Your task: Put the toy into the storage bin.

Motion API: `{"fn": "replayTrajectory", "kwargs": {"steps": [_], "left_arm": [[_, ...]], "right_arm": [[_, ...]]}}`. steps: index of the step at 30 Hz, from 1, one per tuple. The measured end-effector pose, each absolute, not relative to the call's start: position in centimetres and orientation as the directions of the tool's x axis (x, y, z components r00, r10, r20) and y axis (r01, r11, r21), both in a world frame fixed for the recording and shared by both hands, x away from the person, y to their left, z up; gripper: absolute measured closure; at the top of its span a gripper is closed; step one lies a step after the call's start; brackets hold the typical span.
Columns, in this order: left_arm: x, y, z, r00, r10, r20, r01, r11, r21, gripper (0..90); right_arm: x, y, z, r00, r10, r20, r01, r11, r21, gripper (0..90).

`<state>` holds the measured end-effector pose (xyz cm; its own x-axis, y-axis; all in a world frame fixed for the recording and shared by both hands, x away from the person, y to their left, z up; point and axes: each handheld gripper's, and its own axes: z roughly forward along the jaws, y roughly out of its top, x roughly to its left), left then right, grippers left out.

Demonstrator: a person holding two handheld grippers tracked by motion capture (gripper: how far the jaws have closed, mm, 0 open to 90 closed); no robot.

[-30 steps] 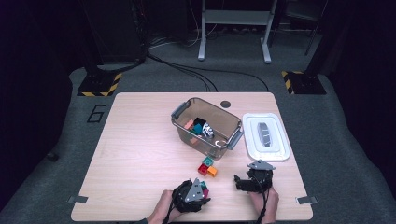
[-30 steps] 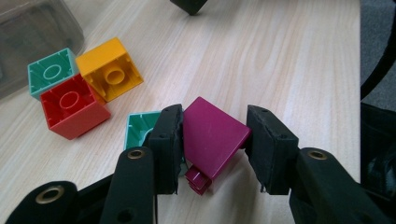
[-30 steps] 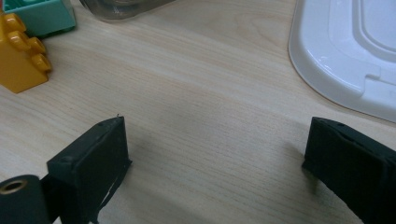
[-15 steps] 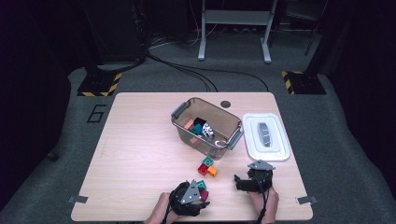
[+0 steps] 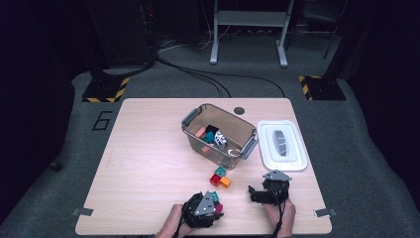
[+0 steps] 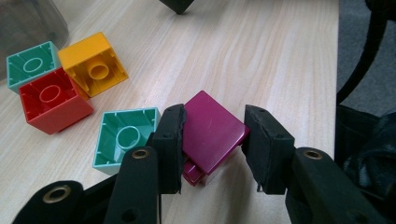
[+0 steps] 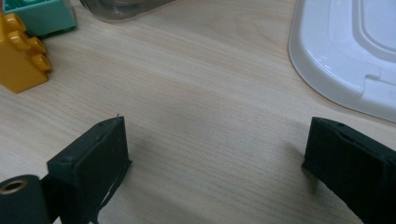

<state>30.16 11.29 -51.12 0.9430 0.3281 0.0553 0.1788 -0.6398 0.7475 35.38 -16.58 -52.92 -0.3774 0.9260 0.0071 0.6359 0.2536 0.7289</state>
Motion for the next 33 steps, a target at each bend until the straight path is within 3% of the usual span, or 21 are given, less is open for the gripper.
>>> {"fn": "replayTrajectory", "kwargs": {"steps": [14,33], "left_arm": [[32.2,14.2,-48.5,0.927,0.374,-0.025,0.247,-0.56,0.79,59.9],[36.7,19.5,-42.3,0.857,0.515,0.037,0.269,-0.506,0.82,59.9]], "right_arm": [[35.4,-16.6,-52.9,-0.377,0.926,0.007,0.636,0.253,0.729,5.3],[35.4,-16.6,-52.9,-0.377,0.926,0.007,0.636,0.253,0.729,5.2]]}}
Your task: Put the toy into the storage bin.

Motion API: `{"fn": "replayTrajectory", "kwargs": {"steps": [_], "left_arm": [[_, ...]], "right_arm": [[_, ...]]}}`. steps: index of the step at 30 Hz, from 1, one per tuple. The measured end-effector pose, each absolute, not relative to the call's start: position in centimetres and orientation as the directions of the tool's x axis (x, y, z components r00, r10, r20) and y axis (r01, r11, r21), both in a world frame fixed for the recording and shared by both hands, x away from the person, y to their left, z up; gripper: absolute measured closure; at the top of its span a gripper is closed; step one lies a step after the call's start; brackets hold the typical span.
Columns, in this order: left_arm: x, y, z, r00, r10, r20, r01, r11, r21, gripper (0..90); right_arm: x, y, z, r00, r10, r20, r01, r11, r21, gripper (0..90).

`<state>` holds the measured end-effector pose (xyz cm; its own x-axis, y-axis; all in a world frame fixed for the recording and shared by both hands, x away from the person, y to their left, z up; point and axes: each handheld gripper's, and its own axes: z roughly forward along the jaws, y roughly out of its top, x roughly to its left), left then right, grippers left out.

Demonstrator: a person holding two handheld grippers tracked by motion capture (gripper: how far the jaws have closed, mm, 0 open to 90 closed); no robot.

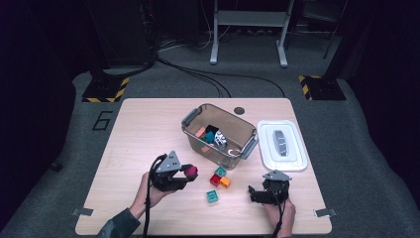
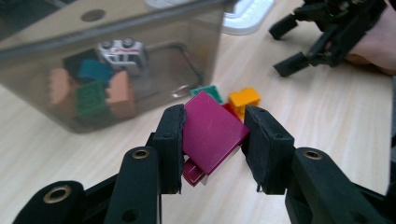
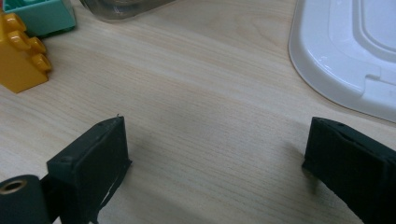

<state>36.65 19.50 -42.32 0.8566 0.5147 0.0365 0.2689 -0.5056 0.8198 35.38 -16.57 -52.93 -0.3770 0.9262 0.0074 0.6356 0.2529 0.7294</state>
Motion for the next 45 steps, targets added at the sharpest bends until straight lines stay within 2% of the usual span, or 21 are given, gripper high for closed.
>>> {"fn": "replayTrajectory", "kwargs": {"steps": [12,33,45], "left_arm": [[40.2,20.6,-38.9,0.832,0.552,0.059,0.273,-0.499,0.822,59.8],[46.1,19.6,-33.8,0.793,0.604,0.082,0.296,-0.5,0.814,59.8],[49.2,17.8,-34.7,0.785,0.618,0.049,0.36,-0.519,0.775,59.7]], "right_arm": [[35.4,-16.6,-52.9,-0.378,0.926,0.006,0.635,0.254,0.729,5.1],[35.4,-16.6,-52.9,-0.379,0.925,0.008,0.636,0.254,0.729,5.1],[35.4,-16.6,-52.9,-0.378,0.926,0.007,0.636,0.254,0.729,5.1]]}}
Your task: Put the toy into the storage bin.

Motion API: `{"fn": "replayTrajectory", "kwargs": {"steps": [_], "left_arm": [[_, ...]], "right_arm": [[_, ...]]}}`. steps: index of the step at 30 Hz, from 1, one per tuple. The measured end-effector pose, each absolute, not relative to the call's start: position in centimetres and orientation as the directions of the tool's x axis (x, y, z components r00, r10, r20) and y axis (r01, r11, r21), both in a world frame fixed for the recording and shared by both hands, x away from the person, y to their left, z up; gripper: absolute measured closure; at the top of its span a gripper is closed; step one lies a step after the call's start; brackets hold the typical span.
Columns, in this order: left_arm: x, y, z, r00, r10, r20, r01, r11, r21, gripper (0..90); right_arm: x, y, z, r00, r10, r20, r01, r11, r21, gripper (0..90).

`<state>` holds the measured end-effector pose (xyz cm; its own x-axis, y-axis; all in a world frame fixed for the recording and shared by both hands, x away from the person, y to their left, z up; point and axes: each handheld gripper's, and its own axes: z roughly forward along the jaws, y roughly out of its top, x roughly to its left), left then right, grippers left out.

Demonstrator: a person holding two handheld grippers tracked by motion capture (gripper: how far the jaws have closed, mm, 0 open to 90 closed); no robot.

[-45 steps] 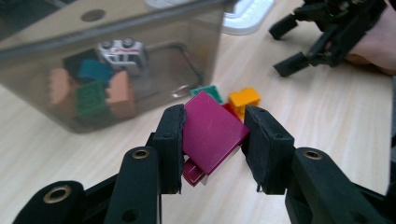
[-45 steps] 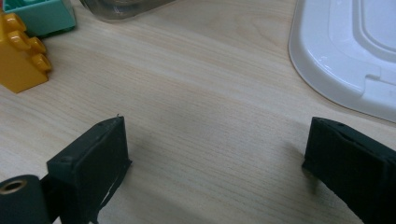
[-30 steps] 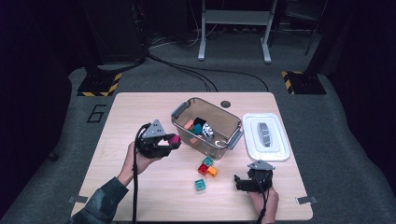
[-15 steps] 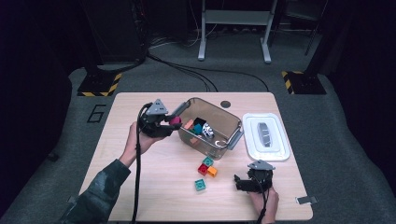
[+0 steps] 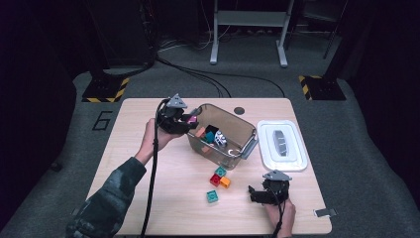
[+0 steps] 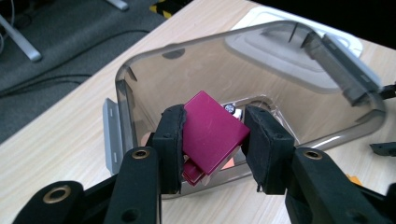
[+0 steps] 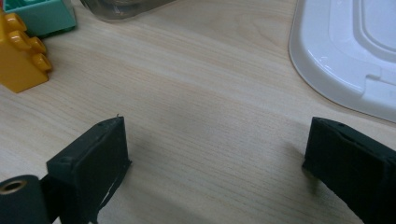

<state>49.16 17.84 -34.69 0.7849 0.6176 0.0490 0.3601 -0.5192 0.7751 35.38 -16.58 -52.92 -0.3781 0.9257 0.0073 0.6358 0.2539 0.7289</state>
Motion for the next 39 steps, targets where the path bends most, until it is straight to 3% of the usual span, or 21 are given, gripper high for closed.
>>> {"fn": "replayTrajectory", "kwargs": {"steps": [14,39], "left_arm": [[51.8,16.5,-37.1,0.779,0.627,0.017,0.424,-0.546,0.723,59.6],[52.5,16.9,-38.7,0.771,0.636,-0.008,0.484,-0.578,0.657,56.8]], "right_arm": [[35.4,-16.6,-52.9,-0.379,0.926,0.005,0.635,0.256,0.729,5.1],[35.4,-16.6,-52.9,-0.382,0.924,0.007,0.635,0.257,0.729,4.9]]}}
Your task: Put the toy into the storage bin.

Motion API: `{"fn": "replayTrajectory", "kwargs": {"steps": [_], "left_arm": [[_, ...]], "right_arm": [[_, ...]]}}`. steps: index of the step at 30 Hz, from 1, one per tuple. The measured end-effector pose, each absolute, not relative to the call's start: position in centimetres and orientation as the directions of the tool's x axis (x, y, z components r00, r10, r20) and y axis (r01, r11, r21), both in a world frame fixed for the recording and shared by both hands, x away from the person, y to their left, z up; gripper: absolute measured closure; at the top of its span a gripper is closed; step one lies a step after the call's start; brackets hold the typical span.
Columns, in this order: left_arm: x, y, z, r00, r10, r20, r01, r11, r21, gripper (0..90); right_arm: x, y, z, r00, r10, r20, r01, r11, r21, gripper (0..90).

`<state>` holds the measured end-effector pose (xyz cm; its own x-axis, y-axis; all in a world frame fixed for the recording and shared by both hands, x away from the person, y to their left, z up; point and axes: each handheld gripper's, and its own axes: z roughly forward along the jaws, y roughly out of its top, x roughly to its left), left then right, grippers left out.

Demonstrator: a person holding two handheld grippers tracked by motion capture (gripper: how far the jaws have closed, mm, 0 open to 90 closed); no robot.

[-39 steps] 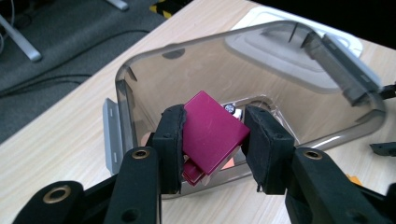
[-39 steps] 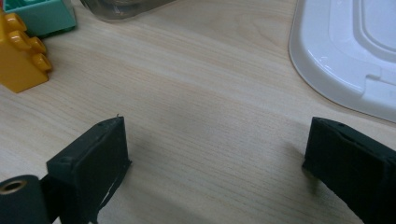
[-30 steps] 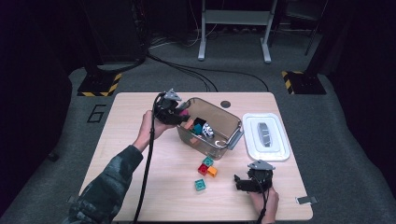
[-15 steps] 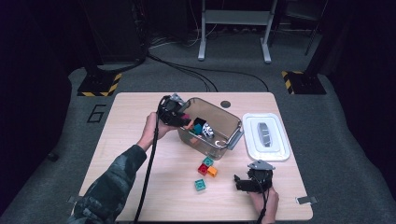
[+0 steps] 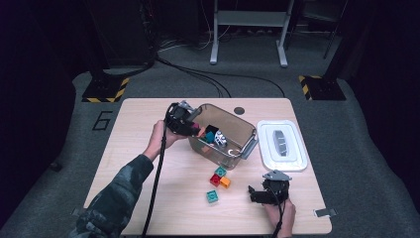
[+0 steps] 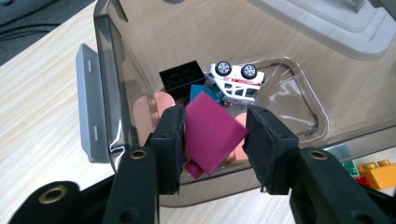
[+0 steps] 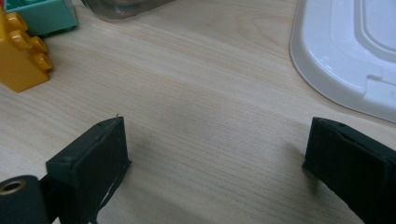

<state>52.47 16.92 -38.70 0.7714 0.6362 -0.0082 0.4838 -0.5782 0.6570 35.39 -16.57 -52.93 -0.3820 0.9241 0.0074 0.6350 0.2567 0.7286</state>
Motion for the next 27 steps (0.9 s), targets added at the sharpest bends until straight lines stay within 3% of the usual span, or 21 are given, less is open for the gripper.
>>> {"fn": "replayTrajectory", "kwargs": {"steps": [9,27], "left_arm": [[51.7,17.5,-38.3,0.776,0.63,-0.027,0.483,-0.567,0.668,38.8],[46.7,19.6,-37.9,0.785,0.62,-0.007,0.426,-0.53,0.733,15.1]], "right_arm": [[35.4,-16.6,-52.9,-0.382,0.924,0.008,0.634,0.256,0.729,4.9],[35.4,-16.6,-52.9,-0.382,0.924,0.008,0.635,0.256,0.729,4.9]]}}
